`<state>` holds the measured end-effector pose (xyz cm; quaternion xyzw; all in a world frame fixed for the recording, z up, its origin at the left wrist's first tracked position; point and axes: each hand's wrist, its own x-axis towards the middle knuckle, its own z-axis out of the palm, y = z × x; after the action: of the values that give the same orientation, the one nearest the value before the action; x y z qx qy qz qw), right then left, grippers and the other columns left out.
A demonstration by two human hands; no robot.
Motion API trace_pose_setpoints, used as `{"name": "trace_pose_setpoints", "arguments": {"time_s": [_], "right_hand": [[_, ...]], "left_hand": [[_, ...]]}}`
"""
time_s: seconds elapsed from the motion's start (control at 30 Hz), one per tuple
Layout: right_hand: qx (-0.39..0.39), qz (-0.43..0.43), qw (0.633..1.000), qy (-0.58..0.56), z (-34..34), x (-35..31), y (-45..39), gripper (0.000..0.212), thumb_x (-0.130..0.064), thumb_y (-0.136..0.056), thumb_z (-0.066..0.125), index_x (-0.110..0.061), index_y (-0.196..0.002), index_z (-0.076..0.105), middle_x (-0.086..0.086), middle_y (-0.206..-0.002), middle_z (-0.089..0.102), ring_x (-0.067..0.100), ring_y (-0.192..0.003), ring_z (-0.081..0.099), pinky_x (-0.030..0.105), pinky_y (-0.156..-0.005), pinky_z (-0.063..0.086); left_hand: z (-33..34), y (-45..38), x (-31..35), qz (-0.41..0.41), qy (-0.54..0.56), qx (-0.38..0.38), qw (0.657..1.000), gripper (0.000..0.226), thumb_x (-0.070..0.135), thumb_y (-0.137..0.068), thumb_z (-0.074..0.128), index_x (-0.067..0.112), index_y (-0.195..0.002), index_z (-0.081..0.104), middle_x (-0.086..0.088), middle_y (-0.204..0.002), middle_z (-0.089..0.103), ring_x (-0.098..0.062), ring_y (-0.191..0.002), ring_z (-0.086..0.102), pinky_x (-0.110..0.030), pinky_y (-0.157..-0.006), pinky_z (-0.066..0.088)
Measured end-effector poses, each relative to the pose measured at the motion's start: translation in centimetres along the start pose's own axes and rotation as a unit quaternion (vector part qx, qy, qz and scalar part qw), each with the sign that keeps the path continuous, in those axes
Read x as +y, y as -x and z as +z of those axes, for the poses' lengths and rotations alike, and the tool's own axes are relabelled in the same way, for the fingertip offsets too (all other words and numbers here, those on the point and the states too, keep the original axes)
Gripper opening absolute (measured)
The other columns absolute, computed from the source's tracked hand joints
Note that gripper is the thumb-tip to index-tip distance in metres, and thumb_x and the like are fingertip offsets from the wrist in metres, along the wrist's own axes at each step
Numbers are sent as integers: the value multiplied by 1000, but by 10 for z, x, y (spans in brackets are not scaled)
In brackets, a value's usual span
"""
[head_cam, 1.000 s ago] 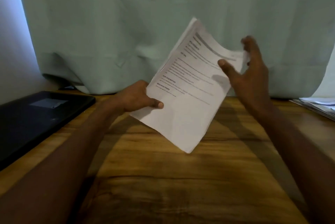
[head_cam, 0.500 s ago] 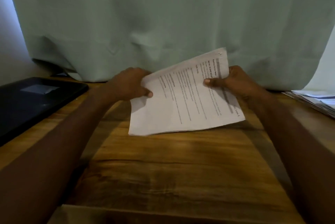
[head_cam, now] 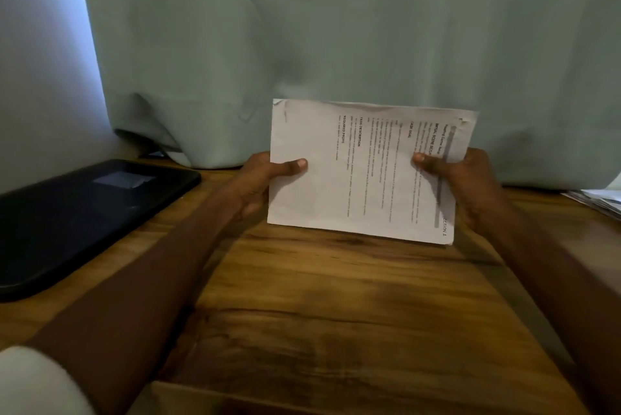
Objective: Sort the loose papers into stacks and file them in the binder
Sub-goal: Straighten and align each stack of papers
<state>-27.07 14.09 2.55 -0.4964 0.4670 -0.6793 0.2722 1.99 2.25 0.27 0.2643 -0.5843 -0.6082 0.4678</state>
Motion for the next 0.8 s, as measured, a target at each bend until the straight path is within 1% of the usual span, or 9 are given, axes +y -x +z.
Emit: {"name": "trace_pose_setpoints", "arguments": {"time_s": [0.13, 0.23, 0.3, 0.37, 0.43, 0.53, 0.63, 0.7, 0.8], "right_hand": [[62, -60, 993, 86, 7, 3, 1, 13, -17, -89, 77, -23, -99, 72, -8, -87, 79, 12, -81, 77, 26, -68, 63], [90, -88, 988, 84, 13, 5, 5, 14, -17, -91, 75, -20, -105, 73, -7, -90, 77, 10, -78, 76, 19, -61, 58], [103, -102, 985, 96, 18, 8, 8, 19, -18, -92, 74, -16, -110, 73, -8, -92, 75, 7, -77, 75, 16, -60, 57], [105, -105, 984, 96, 24, 10, 10, 20, -18, -92, 75, -16, -112, 73, -7, -94, 75, 6, -79, 75, 18, -63, 58], [86, -102, 989, 69, 29, 9, 11, 19, -17, -91, 76, -19, -110, 72, -7, -97, 76, 7, -84, 75, 20, -67, 60], [43, -76, 995, 43, 33, 11, 10, 24, -13, -90, 76, -22, -111, 70, -8, -103, 76, 7, -90, 75, 21, -72, 61], [32, -35, 993, 109, 35, 22, 13, 32, -16, -93, 73, -15, -125, 68, -2, -116, 74, 5, -87, 74, 21, -70, 61], [48, -29, 988, 141, 36, 32, 14, 37, -18, -95, 71, -15, -132, 65, 1, -126, 71, 1, -88, 69, 14, -64, 55], [73, -57, 981, 171, 38, 37, 16, 37, -19, -98, 67, -13, -135, 63, 3, -131, 68, 5, -96, 68, 10, -62, 53]], "left_hand": [[6, 3, -1, -14, 49, -7, 999, 41, 8, -91, 70, 7, -131, 63, -15, -124, 71, -34, -113, 69, -48, -93, 58], [10, 4, -2, 1, 39, -2, 999, 43, 8, -88, 73, 9, -130, 63, -11, -120, 74, -31, -110, 71, -41, -85, 61], [16, 3, -4, 40, -73, 54, 995, 44, 13, -88, 77, 10, -129, 64, 0, -106, 77, -18, -100, 74, -24, -75, 60], [23, 1, -7, 100, -216, 129, 963, 47, 23, -88, 79, 11, -130, 64, 10, -103, 72, -3, -86, 69, -13, -70, 53], [30, -2, -10, 138, -238, 189, 943, 49, 25, -88, 79, 7, -132, 64, 0, -114, 72, -8, -92, 66, -21, -80, 53], [35, -5, -12, 152, -216, 229, 937, 47, 22, -89, 79, 6, -131, 65, -9, -120, 71, -20, -103, 67, -32, -89, 55], [34, -4, -14, 142, -212, 247, 935, 49, 20, -87, 80, 6, -131, 65, -3, -117, 70, -18, -103, 65, -25, -83, 54], [32, -2, -16, 147, -220, 244, 933, 48, 20, -88, 80, 6, -131, 65, 1, -115, 69, -16, -102, 65, -19, -78, 52], [35, 3, -17, 163, -251, 243, 923, 49, 26, -89, 78, 6, -132, 64, -6, -120, 70, -22, -107, 65, -36, -90, 55]]}}
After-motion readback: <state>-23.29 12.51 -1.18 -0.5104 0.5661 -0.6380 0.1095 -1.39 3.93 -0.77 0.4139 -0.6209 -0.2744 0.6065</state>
